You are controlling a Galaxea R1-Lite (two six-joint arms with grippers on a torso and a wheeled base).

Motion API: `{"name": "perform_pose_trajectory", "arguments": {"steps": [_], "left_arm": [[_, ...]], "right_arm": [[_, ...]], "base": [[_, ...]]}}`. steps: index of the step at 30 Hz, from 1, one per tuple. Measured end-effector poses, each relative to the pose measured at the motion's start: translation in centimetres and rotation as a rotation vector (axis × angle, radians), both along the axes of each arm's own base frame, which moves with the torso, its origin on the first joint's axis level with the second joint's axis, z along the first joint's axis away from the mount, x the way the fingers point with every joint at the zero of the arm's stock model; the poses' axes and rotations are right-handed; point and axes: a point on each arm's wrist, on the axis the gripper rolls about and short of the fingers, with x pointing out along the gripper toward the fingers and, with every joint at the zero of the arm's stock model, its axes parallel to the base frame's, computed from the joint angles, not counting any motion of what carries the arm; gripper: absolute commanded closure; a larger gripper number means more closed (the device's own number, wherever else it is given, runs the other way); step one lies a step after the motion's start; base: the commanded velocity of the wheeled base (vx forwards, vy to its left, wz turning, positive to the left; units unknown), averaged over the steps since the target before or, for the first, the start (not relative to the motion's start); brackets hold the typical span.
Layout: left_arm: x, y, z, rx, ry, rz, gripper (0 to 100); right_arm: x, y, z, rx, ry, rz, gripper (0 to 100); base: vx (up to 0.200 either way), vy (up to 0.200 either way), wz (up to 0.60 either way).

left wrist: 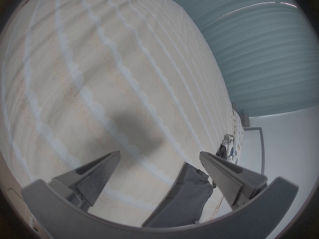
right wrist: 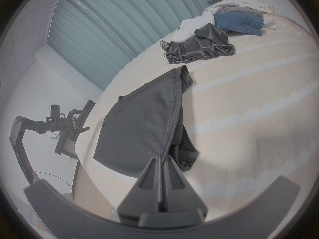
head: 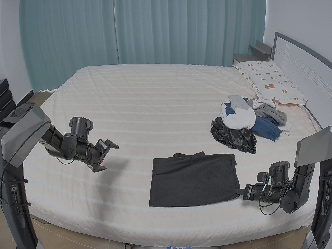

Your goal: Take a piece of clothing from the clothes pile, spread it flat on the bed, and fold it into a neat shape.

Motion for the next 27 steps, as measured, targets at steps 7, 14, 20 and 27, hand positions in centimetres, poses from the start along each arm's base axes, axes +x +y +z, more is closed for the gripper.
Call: {"name": "perform_pose_trajectory", "arguments": {"steps": [7, 14, 20, 27], "left_arm": [[0.0, 0.0, 0.0, 0.0, 0.001, 0.0, 0], [0.0, 0.0, 0.0, 0.0, 0.001, 0.0, 0], [0.0, 0.0, 0.0, 0.0, 0.001, 0.0, 0], [0.0, 0.0, 0.0, 0.0, 0.0, 0.001, 0]], "right_arm": [[-0.8, -0.4, 0.0, -0.039, 0.002, 0.02, 100], [-1.3, -0.8, 0.0, -0.062, 0.009, 0.029, 100], [-1.5, -0.9, -0.1, -0.078, 0.009, 0.042, 0], [-0.8, -1.1, 0.3, -0.071, -0.03, 0.025, 0]], "base": [[0.0, 0.0, 0.0], [0.0, 0.0, 0.0], [0.0, 0.0, 0.0], [0.0, 0.0, 0.0]]}}
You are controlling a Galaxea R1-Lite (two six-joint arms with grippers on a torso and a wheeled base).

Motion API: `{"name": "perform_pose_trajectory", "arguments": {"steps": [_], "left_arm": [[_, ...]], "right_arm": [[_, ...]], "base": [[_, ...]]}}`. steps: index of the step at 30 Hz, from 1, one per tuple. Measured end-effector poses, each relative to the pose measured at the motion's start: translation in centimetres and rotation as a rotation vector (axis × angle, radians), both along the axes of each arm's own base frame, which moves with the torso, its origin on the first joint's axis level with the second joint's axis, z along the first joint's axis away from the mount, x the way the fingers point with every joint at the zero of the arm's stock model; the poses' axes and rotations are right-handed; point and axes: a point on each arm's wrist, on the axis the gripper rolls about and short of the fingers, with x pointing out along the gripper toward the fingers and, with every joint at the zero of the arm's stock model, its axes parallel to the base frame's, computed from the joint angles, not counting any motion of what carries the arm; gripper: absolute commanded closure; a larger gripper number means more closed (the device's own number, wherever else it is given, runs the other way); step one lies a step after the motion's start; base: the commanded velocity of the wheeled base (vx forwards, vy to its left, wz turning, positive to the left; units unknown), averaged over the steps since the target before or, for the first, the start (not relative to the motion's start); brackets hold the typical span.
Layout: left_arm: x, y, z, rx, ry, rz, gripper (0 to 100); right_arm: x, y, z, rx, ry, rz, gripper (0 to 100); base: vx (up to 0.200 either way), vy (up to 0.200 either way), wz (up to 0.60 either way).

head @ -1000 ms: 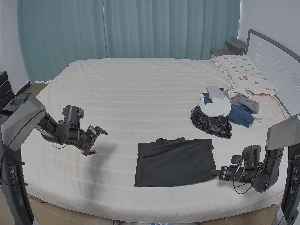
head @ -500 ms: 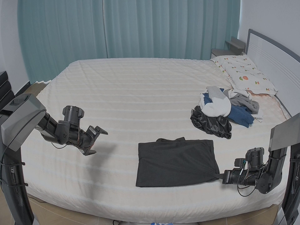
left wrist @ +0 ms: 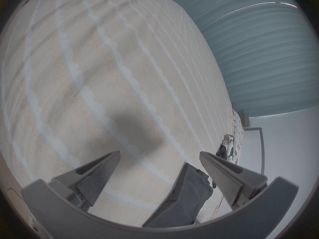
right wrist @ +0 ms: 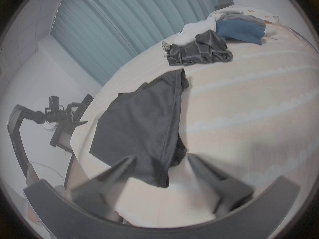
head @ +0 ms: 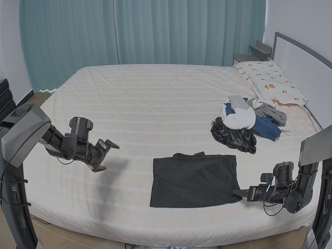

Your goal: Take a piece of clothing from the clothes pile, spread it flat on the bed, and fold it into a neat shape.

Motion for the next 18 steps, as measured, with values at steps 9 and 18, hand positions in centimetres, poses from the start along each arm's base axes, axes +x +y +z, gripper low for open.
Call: {"name": "perform_pose_trajectory", "arguments": {"steps": [9, 18], "left_arm": [[-0.1, 0.0, -0.1, 0.002, 0.003, 0.002, 0], [-0.1, -0.1, -0.1, 0.018, -0.015, 0.015, 0]], "right_arm": [[5.0, 0.0, 1.6, 0.109, -0.107, -0.109, 0], [11.2, 0.9, 1.3, 0.118, -0.127, -0.181, 0]], "base": [[0.0, 0.0, 0.0], [0.0, 0.0, 0.0]]}}
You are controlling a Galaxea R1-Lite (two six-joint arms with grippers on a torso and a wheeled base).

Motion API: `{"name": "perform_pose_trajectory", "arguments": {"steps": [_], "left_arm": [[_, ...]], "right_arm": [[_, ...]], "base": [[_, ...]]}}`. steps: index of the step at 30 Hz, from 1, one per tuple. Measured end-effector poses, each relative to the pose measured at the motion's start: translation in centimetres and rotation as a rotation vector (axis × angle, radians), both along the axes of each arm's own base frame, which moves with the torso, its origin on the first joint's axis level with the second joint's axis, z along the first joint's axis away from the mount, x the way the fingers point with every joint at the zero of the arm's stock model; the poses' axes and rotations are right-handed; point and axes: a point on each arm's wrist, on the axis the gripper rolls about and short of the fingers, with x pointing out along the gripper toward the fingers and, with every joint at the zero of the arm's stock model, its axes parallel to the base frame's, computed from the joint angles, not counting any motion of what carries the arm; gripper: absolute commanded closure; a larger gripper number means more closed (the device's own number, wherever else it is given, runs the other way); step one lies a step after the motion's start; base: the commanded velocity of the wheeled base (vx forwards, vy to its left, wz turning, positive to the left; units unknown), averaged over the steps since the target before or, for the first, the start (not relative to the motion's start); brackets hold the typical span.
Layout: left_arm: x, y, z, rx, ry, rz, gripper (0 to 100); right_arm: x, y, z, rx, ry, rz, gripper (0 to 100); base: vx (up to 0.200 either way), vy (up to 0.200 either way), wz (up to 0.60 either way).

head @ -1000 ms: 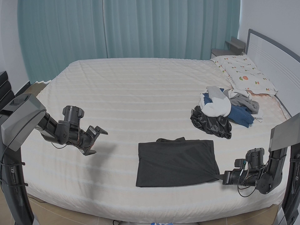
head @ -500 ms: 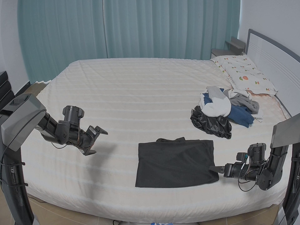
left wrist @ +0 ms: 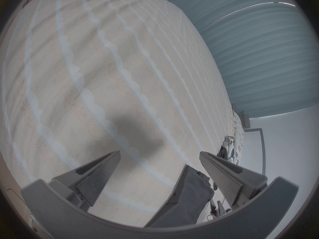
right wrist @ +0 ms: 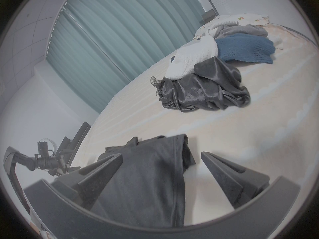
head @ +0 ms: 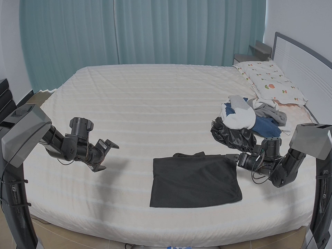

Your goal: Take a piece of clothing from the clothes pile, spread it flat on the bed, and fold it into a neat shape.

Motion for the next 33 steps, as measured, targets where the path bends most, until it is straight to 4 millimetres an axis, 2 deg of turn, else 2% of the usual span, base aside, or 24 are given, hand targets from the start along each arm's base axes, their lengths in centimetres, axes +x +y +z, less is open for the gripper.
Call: {"name": "perform_pose_trajectory", "arguments": {"steps": [3, 4, 9, 18, 19, 26, 30, 33], "left_arm": [[0.0, -0.1, -0.1, 0.004, -0.004, 0.003, 0], [0.0, -0.1, -0.1, 0.005, -0.005, 0.002, 0], [-0.1, -0.1, -0.1, 0.006, -0.005, 0.002, 0], [-0.1, -0.2, -0.2, 0.006, -0.005, 0.001, 0], [-0.1, -0.1, -0.2, 0.006, -0.005, 0.002, 0], [-0.1, -0.2, -0.1, 0.006, -0.005, 0.0, 0], [-0.1, -0.2, -0.2, 0.006, -0.004, 0.0, 0], [-0.1, -0.3, -0.2, 0.007, -0.003, -0.002, 0]], "right_arm": [[2.0, 0.5, -0.8, 0.016, -0.001, -0.014, 0], [2.3, 0.6, -1.0, 0.025, 0.003, -0.019, 100], [3.5, 0.6, -2.2, 0.056, 0.002, -0.044, 100], [3.9, -0.1, -2.3, 0.073, -0.01, -0.114, 100], [3.9, -0.1, -2.4, 0.075, -0.009, -0.114, 0], [3.5, 0.0, -2.1, 0.078, -0.037, -0.117, 0], [2.0, -0.4, -1.9, 0.072, -0.011, -0.126, 0], [0.3, -0.9, -1.4, 0.069, 0.015, -0.138, 0]], "base": [[0.0, 0.0, 0.0], [0.0, 0.0, 0.0], [0.0, 0.0, 0.0], [0.0, 0.0, 0.0], [0.0, 0.0, 0.0], [0.0, 0.0, 0.0], [0.0, 0.0, 0.0], [-0.2, 0.0, 0.0]]}}
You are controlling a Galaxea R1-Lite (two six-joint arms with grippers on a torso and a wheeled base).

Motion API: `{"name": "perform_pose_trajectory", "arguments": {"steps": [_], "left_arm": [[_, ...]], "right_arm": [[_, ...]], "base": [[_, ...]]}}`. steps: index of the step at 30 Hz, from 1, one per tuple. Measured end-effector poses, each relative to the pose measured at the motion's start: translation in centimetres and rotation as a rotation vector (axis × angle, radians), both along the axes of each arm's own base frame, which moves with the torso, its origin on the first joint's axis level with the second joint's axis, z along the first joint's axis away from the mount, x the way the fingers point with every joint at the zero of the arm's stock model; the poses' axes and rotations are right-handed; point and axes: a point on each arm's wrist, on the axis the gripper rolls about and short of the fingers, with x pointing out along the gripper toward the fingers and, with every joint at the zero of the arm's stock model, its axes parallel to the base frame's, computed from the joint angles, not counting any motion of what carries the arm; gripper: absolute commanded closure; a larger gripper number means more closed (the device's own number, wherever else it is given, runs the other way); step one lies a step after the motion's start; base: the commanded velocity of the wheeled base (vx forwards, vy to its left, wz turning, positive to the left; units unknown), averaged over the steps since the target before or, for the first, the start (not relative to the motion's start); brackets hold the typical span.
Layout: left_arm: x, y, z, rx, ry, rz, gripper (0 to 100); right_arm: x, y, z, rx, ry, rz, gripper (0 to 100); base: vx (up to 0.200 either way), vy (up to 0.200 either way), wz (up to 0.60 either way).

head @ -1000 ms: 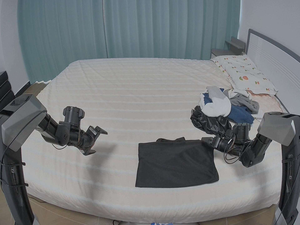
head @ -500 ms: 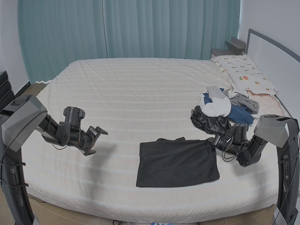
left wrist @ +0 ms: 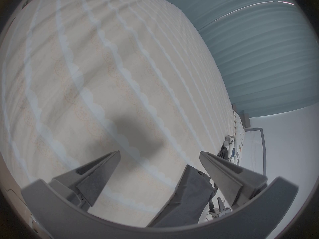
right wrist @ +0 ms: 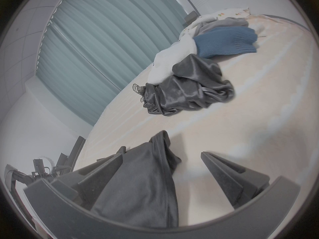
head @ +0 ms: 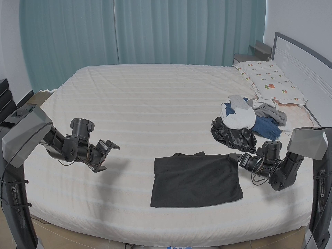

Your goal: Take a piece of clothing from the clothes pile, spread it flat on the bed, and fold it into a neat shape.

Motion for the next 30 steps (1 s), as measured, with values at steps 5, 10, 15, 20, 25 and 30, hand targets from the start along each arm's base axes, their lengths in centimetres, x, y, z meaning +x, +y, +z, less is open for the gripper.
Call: {"name": "perform_pose_trajectory", "arguments": {"steps": [5, 10, 15, 20, 25, 30], "left_arm": [[0.0, -0.1, 0.0, 0.0, 0.0, -0.001, 0], [-0.1, -0.1, -0.1, 0.002, 0.001, -0.002, 0], [-0.1, -0.1, -0.1, 0.0, -0.013, -0.004, 0], [-0.2, -0.1, -0.2, 0.0, -0.013, -0.005, 0], [-0.1, -0.2, -0.1, -0.001, -0.016, -0.008, 0], [0.0, -0.1, 0.0, -0.001, -0.021, -0.004, 0]], "right_arm": [[-2.9, -0.5, 1.3, 0.068, 0.017, -0.05, 0], [-4.4, -0.8, 2.6, 0.159, -0.033, -0.089, 0], [-5.0, -0.9, 2.6, 0.17, -0.019, -0.095, 0], [-5.1, -0.9, 2.4, 0.172, -0.009, -0.096, 0], [-5.0, -0.9, 2.4, 0.172, -0.011, -0.094, 0], [-4.9, -0.8, 2.2, 0.172, -0.007, -0.093, 0]], "base": [[-0.12, 0.0, 0.0], [0.0, 0.0, 0.0], [0.0, 0.0, 0.0], [0.0, -0.08, 0.0], [0.0, -0.2, 0.0], [0.0, -0.2, 0.0]]}}
